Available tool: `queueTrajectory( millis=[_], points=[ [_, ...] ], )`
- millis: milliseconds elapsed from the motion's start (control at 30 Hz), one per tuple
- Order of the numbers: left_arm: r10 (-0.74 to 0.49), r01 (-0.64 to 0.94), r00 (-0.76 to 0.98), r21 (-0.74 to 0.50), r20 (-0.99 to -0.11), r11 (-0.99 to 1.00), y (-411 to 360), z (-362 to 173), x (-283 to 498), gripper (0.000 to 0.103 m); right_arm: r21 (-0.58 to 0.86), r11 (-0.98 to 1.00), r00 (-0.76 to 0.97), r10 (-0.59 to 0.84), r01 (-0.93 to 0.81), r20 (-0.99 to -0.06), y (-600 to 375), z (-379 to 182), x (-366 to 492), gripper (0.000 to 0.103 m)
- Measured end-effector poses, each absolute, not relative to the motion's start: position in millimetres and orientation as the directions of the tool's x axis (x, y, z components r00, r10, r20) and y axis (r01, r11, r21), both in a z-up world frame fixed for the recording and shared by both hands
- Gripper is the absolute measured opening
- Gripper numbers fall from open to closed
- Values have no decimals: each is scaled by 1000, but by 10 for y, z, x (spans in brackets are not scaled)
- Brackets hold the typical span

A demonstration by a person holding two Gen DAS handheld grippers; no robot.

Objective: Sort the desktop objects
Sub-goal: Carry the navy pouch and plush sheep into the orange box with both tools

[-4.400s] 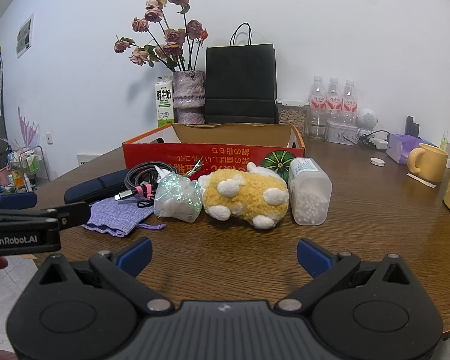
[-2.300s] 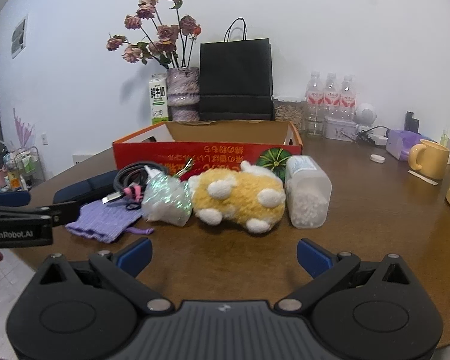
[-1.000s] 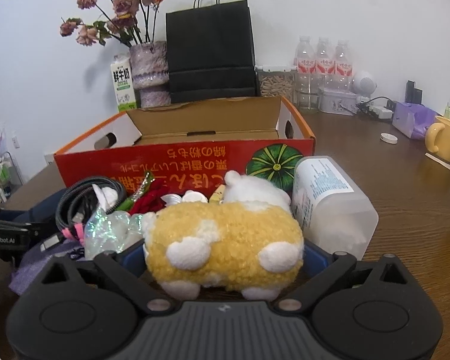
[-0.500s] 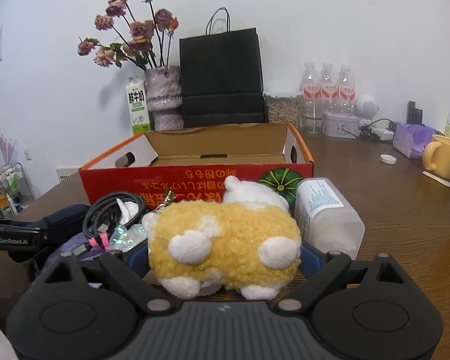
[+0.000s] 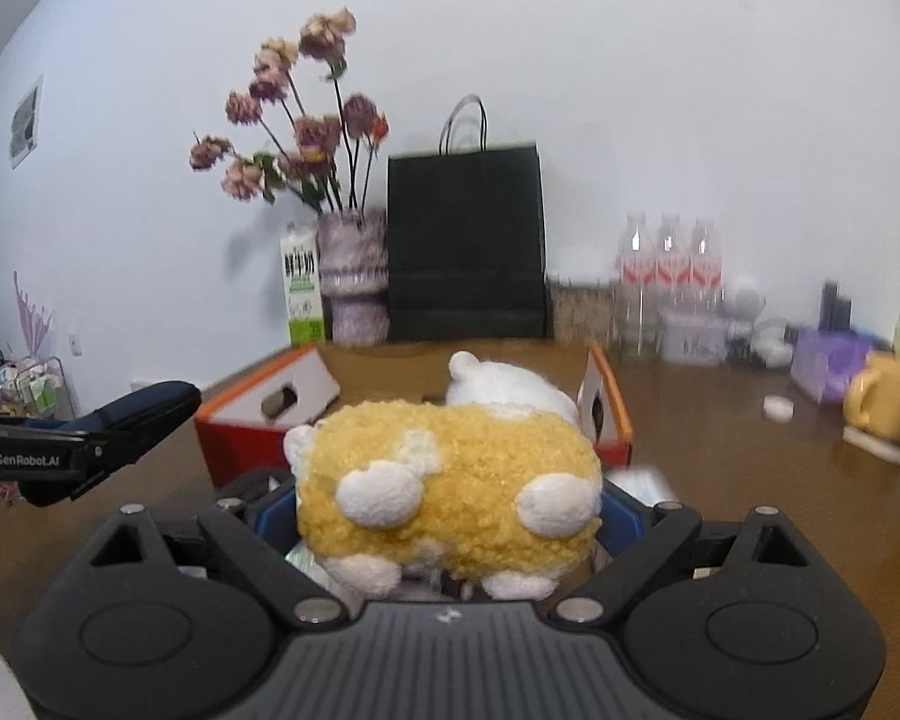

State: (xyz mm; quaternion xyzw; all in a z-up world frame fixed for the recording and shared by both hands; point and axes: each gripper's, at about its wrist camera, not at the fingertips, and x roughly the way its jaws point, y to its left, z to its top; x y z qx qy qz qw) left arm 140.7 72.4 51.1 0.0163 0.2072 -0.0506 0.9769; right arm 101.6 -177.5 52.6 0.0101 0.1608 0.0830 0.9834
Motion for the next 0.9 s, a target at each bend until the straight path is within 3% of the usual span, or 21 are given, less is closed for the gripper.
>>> queueTrajectory(
  millis=[167,367,633,900],
  points=[
    [-121,130,931,2,-345,992,539,805,1688,62,3,987,950,157,-162,-269,-1744,847,1331,94],
    [-138,140,918,-20,-373,990,349,1075,2336,62,-4,988,945,148,-156,-291,-1694,1160,2013,94],
    [-120,149,843,13,-524,989,84,961,3285,62,-67,984,861,110,-164,-497,-1605,1094,3187,94],
    [-45,102,725,43,-687,994,50,478,3951,62,-128,977,739,39,-169,-673,-1542,552,3868,94]
  ],
)
